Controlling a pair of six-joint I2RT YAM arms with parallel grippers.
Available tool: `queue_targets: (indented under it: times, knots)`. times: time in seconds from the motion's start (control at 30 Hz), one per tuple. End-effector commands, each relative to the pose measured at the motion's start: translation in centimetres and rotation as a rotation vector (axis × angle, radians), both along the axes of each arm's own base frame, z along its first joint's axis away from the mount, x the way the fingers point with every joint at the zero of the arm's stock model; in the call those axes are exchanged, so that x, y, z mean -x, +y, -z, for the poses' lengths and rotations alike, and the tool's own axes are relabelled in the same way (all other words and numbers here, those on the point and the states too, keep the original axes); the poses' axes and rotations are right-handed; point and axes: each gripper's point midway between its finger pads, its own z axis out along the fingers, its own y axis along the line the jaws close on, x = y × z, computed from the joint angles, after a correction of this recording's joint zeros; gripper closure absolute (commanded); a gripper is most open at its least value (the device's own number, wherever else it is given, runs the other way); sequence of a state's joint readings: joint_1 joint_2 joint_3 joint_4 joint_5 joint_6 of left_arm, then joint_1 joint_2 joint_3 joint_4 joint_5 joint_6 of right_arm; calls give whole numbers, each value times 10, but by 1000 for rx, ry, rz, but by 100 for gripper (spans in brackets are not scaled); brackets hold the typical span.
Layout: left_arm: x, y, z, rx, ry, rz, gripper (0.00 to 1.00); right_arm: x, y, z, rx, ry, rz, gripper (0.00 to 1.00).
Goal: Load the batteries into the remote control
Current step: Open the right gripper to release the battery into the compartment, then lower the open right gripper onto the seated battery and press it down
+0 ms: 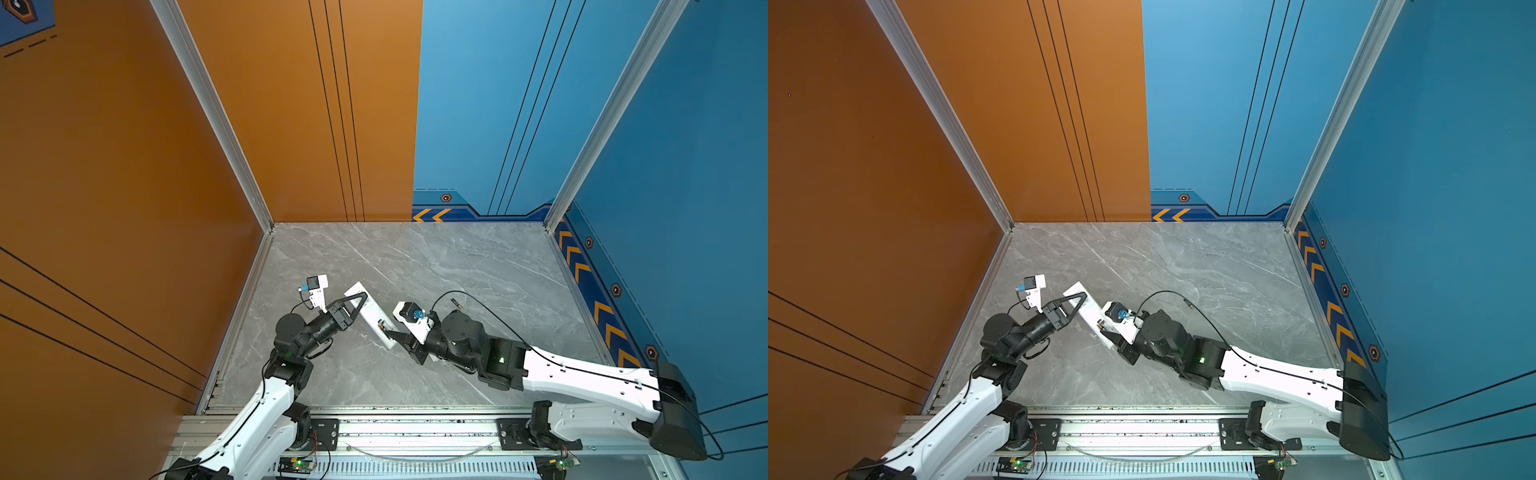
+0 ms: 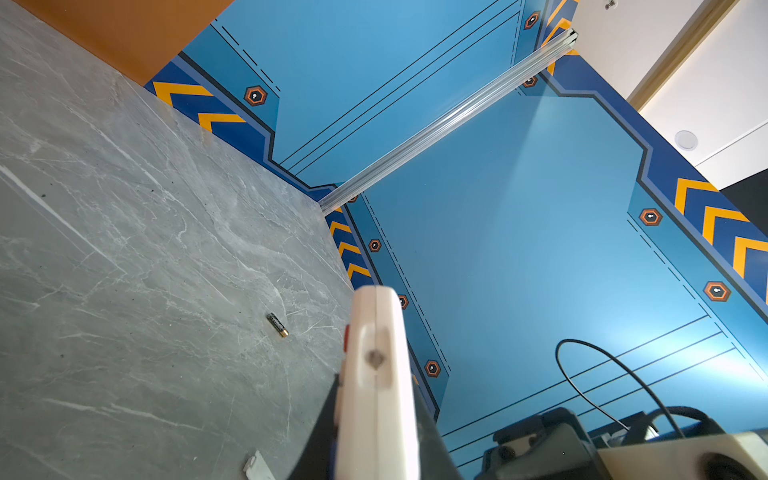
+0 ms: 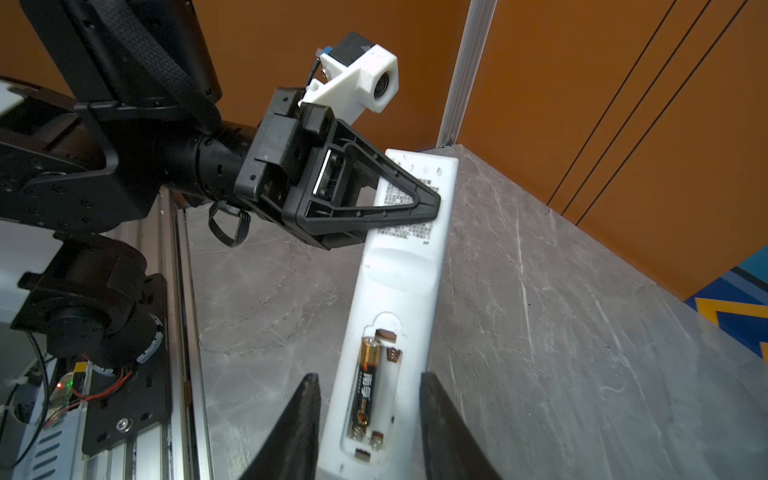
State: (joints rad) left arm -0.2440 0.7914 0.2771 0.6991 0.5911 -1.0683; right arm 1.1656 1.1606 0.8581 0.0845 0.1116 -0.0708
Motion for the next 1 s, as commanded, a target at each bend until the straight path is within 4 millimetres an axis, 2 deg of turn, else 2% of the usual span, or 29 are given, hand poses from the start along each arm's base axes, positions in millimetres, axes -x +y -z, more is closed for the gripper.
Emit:
queue_targets:
  times: [0.0, 0.17, 0.37, 0.53, 0.8, 0.97]
  knots:
    - [8, -9, -28, 23, -75, 65, 100, -1, -22, -10, 115, -84, 23, 61]
    - [12, -15, -28, 15, -73, 109, 100, 9, -42, -14, 253, -144, -28, 57]
    - [18, -24, -25, 3, -66, 175, 100, 20, -50, -14, 415, -159, -122, 57]
    - [26, -30, -28, -1, -76, 227, 100, 25, -44, -10, 540, -192, -189, 57]
    - [35, -36, -32, -4, -91, 279, 100, 29, -30, 7, 760, -240, -298, 55]
    - [38, -38, -34, -6, -98, 301, 100, 31, -22, 7, 785, -258, -337, 60]
